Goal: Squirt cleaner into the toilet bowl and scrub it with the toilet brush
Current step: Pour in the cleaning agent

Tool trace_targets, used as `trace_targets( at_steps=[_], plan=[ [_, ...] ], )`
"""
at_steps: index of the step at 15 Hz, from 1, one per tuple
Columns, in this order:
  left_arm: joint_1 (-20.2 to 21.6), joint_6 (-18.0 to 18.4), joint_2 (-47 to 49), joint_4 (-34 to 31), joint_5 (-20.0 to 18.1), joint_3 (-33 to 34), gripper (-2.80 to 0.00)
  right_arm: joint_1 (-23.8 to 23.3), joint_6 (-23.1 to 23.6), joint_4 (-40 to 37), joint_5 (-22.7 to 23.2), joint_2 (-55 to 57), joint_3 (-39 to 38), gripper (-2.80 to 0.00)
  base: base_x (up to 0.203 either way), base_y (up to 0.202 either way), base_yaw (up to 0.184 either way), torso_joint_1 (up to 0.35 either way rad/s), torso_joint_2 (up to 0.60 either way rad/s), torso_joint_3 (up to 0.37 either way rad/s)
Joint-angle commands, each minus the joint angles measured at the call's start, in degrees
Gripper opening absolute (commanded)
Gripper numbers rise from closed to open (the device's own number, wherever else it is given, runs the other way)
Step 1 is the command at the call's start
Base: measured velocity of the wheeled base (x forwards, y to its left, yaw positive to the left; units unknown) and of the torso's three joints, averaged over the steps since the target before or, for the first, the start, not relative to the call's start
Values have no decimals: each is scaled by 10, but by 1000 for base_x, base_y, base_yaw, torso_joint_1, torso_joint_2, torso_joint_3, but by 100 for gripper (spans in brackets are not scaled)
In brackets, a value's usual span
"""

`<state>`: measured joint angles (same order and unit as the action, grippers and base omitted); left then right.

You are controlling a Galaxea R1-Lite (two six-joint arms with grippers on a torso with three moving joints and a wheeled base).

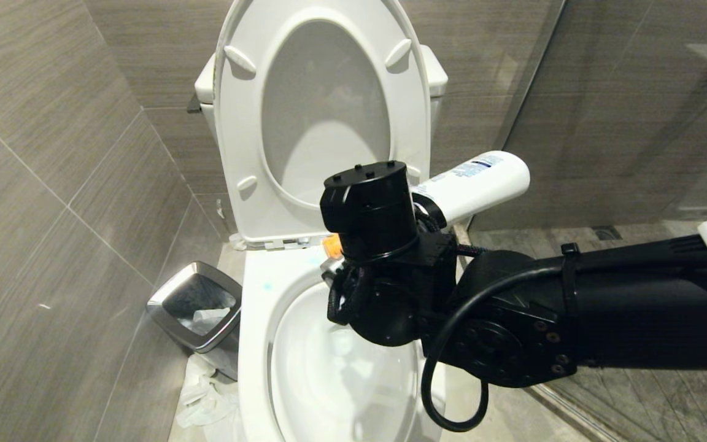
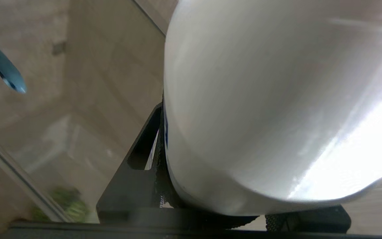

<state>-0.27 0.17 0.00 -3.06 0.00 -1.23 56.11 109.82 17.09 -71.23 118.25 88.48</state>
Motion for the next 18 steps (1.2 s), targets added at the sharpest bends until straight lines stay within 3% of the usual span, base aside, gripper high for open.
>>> trace_targets(
  at_steps=[1,6,14,18],
  plan=[
    [0,0,1,0,0,0,-280,4,25,1,-5,1,5,-280,0,0,0,0,0,0],
    [0,0,1,0,0,0,-280,6,88,4,-7,1,22,-280,0,0,0,0,0,0],
    [0,0,1,0,0,0,-280,6,256,181,-8,16,19,-280,0,0,0,0,0,0],
    [0,0,1,0,0,0,-280,10,290,217,-7,19,13,-280,0,0,0,0,0,0]
  ],
)
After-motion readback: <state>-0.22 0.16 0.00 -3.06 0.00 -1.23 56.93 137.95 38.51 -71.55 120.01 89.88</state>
